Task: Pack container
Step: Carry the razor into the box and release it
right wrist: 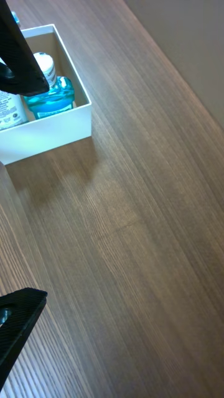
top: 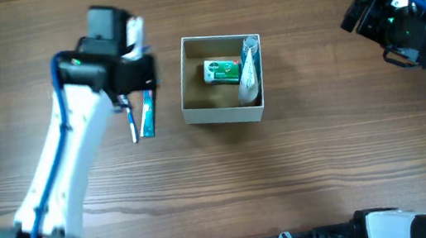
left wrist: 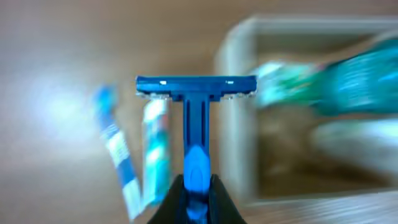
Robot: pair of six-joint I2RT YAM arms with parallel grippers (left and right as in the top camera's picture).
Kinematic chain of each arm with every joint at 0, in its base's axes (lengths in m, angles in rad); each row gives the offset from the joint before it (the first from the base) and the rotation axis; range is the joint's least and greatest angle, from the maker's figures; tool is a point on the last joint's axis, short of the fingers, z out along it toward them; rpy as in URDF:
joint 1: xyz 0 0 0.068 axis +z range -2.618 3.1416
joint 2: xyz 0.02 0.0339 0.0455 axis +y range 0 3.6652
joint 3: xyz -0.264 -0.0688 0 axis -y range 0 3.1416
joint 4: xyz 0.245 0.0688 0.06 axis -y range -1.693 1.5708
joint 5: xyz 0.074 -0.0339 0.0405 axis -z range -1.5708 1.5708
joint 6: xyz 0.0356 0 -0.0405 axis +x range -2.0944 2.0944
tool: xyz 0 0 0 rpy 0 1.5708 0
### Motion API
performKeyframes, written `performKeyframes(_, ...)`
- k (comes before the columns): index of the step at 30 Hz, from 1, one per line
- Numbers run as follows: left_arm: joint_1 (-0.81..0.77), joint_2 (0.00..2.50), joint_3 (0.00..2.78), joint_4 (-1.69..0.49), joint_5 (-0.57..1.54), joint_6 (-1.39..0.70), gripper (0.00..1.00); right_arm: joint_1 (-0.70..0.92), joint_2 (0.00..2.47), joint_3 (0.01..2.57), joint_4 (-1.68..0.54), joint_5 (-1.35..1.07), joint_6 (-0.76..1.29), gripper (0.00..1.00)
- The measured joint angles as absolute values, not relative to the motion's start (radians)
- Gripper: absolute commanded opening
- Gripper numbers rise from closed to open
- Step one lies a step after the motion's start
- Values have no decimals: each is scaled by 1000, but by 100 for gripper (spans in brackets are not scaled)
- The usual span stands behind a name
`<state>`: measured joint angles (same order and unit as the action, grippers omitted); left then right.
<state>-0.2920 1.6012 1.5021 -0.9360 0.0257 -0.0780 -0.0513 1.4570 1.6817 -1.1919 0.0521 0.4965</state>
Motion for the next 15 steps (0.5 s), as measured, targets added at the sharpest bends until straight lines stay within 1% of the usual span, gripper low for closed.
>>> performKeyframes(3,-415,1603,1510,-792,49,-123,4,-51,1457,1682,-1192,52,496,100)
performKeyframes(4,-431,1617,1510,-774,52,-134,4,-51,1457,1682,-1192,52,496,100)
performKeyframes(9,-481,1792,1510,-662,67,-228,4,-51,1457,1682,-1192,52,496,100)
performKeyframes(14,-500,1979,1507,-588,116,-270,4,-51,1457,1682,-1192,52,496,100)
performKeyframes(15,-503,2000,1506,-586,120,-273,8,-51,1457,1682,-1192,52,496,100)
